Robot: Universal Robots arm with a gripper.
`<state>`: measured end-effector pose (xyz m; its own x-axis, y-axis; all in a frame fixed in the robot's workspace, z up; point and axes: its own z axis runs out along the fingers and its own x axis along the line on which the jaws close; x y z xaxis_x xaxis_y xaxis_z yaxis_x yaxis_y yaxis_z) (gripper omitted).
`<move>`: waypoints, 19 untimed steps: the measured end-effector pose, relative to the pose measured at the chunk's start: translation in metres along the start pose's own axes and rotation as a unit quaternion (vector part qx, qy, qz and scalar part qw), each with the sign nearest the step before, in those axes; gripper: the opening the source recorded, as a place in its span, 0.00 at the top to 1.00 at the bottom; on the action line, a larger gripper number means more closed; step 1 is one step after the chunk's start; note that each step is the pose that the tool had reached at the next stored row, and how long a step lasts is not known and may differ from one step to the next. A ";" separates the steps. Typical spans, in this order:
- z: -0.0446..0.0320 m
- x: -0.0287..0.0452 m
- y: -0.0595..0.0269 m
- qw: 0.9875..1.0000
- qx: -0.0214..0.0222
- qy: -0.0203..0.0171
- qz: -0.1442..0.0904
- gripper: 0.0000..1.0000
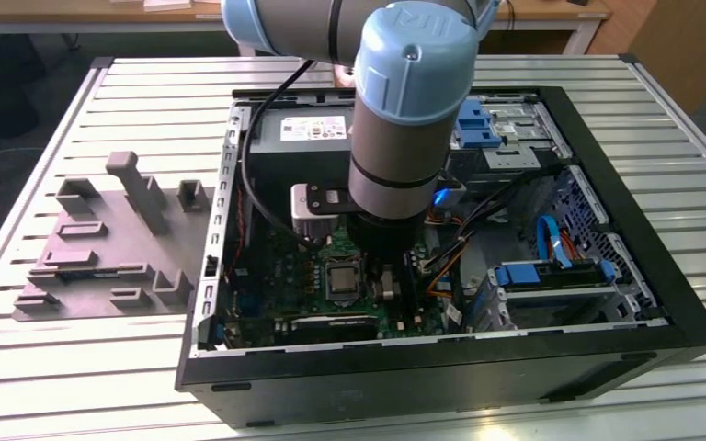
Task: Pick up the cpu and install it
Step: 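Install the first cpu locking lever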
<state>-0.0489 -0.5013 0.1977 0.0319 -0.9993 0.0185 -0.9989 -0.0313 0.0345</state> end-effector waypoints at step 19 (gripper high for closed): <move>0.0025 0.0000 -0.0003 1.000 0.000 0.000 0.000 0.89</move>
<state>-0.0488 -0.5013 0.1953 0.0320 -0.9993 0.0176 -0.9989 -0.0313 0.0339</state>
